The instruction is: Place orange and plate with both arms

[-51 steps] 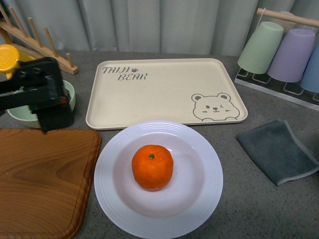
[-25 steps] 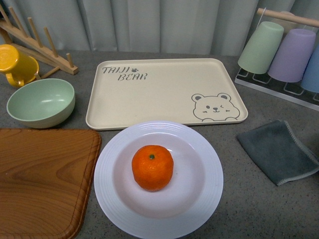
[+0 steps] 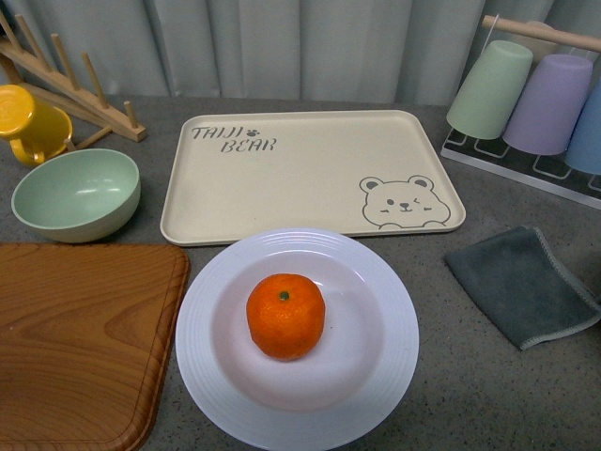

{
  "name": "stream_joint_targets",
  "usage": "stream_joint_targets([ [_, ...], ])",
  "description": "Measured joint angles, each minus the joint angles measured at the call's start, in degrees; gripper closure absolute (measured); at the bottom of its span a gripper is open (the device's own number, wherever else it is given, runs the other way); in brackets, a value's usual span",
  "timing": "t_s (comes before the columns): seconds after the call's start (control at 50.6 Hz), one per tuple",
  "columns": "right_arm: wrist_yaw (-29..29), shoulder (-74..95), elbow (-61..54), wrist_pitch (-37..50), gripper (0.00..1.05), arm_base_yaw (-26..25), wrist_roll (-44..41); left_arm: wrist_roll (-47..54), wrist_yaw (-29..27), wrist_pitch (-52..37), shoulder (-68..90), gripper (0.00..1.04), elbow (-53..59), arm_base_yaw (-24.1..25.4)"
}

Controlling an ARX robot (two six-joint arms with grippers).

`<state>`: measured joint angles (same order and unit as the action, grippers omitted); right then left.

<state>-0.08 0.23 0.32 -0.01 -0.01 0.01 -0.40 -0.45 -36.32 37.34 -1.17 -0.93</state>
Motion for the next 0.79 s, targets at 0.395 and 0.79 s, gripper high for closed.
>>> stream_joint_targets([
  [0.395,0.0,0.0,0.0,0.0,0.09,0.0,0.0,0.0,0.3,14.1,-15.2,1.01,0.0,0.8],
  [0.79,0.0,0.0,0.0,0.0,0.09,0.0,0.0,0.0,0.3,22.4,-23.7,1.01,0.0,0.8],
])
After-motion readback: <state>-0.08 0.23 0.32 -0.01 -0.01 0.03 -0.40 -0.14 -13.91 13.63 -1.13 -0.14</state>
